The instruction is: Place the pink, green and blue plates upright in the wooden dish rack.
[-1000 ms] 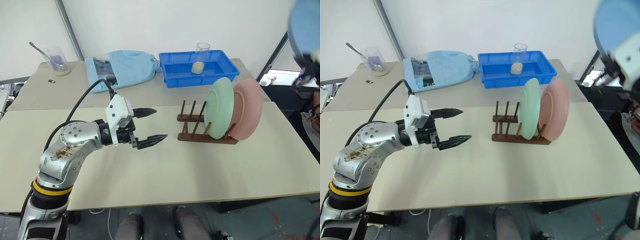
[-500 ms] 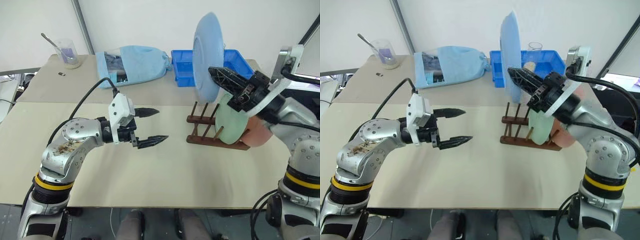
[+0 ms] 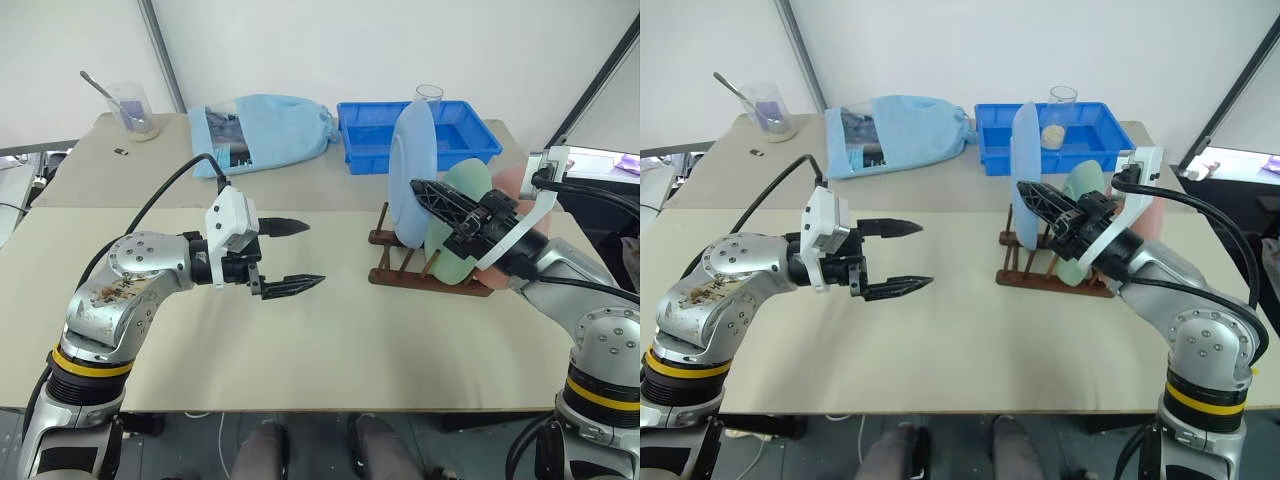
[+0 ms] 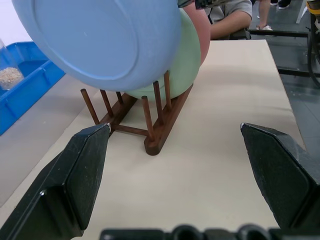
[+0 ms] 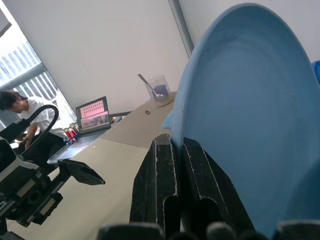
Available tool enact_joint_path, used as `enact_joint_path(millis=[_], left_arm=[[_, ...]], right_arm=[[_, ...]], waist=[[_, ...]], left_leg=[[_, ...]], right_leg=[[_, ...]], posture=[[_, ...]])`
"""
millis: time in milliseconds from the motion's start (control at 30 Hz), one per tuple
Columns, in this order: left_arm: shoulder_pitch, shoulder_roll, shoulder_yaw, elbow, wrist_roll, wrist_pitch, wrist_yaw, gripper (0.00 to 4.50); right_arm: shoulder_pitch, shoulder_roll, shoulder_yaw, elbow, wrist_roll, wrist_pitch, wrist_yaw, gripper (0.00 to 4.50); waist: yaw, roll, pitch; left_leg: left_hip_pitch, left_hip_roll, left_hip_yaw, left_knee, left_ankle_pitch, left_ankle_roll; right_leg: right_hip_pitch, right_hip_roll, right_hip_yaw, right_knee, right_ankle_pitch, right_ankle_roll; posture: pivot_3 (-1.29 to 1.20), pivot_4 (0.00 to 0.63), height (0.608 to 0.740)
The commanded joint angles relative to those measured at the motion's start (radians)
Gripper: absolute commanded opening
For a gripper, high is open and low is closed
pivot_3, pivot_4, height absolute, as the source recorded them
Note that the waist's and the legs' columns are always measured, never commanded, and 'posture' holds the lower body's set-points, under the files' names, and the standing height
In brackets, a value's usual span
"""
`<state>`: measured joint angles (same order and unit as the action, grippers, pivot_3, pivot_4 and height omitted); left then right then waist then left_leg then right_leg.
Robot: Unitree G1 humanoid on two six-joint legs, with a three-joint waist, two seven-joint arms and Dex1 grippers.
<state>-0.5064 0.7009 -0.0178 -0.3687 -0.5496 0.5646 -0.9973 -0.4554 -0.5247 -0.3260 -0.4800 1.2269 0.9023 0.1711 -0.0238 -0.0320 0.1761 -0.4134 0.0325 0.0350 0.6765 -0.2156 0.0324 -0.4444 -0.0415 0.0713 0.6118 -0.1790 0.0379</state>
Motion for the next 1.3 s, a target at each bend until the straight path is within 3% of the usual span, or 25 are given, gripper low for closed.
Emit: enact_joint_path(millis=[33, 767, 800, 967, 1133, 1167, 1233, 1300], left_arm=[[-0.025, -0.002, -0.001, 0.012, 0.035, -0.057, 0.003, 4.5], [-0.017, -0.034, -0.02, 0.032, 0.07, -0.113, -0.007, 4.5], [-0.014, -0.034, -0.02, 0.033, 0.072, -0.117, -0.008, 4.5], [-0.008, -0.034, -0.018, 0.033, 0.077, -0.125, -0.005, 4.5], [-0.004, -0.032, -0.016, 0.032, 0.081, -0.125, -0.001, 4.5], [-0.004, -0.03, -0.015, 0.031, 0.081, -0.123, 0.0, 4.5], [-0.003, -0.023, -0.01, 0.028, 0.079, -0.114, 0.002, 4.5], [0.005, 0.004, -0.005, 0.022, 0.088, -0.095, 0.004, 4.5]], right_arm=[[-0.001, -0.01, -0.009, -0.034, 0.038, -0.017, -0.019, 0.01], [-0.045, 0.005, 0.021, 0.051, 0.112, -0.013, -0.235, 0.01], [-0.047, 0.001, 0.022, 0.052, 0.108, -0.013, -0.236, 0.75], [-0.071, -0.036, 0.028, 0.047, 0.05, -0.026, -0.214, 2.46], [-0.126, -0.152, 0.013, 0.035, -0.023, -0.021, -0.115, 4.19], [-0.135, -0.187, 0.008, 0.033, -0.031, -0.015, -0.082, 4.46], [-0.138, -0.276, 0.002, 0.023, -0.055, -0.007, 0.009, 4.46], [-0.089, -0.423, -0.013, -0.008, -0.098, -0.007, 0.19, 4.46]], waist=[[0.001, 0.0, 0.0], [0.001, 0.0, 0.0], [0.001, 0.0, 0.0], [0.001, 0.0, 0.0], [0.001, 0.0, 0.0], [0.002, 0.0, 0.0], [0.004, 0.0, 0.0], [0.008, 0.0, 0.0]], left_leg=[[0.0, 0.0, 0.0, 0.0, 0.0, 0.0], [-0.001, 0.0, 0.0, 0.0, 0.0, 0.0], [-0.001, 0.0, 0.0, 0.0, 0.0, 0.0], [-0.001, 0.0, 0.0, 0.0, 0.0, 0.0], [-0.001, 0.0, 0.0, 0.0, 0.0, 0.0], [-0.001, 0.0, 0.0, 0.0, 0.0, 0.0], [-0.002, 0.0, 0.0, 0.0, 0.0, 0.0], [-0.002, 0.0, 0.0, -0.001, 0.0, 0.0]], right_leg=[[0.0, 0.0, 0.0, 0.0, 0.0, 0.0], [0.0, 0.0, 0.0, -0.001, 0.0, 0.0], [0.0, 0.0, 0.0, -0.001, 0.0, 0.0], [0.0, 0.0, 0.0, -0.001, 0.0, 0.0], [-0.001, 0.0, 0.0, -0.001, 0.0, 0.0], [0.0, 0.0, 0.0, -0.001, 0.0, 0.0], [-0.001, 0.0, 0.0, -0.001, 0.0, 0.0], [-0.001, 0.0, 0.0, -0.002, -0.001, 0.0]], posture=[[0.0, 0.15, 0.74], [0.0, 0.15, 0.74], [0.0, 0.15, 0.74], [0.0, 0.15, 0.74], [0.0, 0.15, 0.74], [0.0, 0.15, 0.74], [0.0, 0.15, 0.74], [0.0, 0.15, 0.74]])
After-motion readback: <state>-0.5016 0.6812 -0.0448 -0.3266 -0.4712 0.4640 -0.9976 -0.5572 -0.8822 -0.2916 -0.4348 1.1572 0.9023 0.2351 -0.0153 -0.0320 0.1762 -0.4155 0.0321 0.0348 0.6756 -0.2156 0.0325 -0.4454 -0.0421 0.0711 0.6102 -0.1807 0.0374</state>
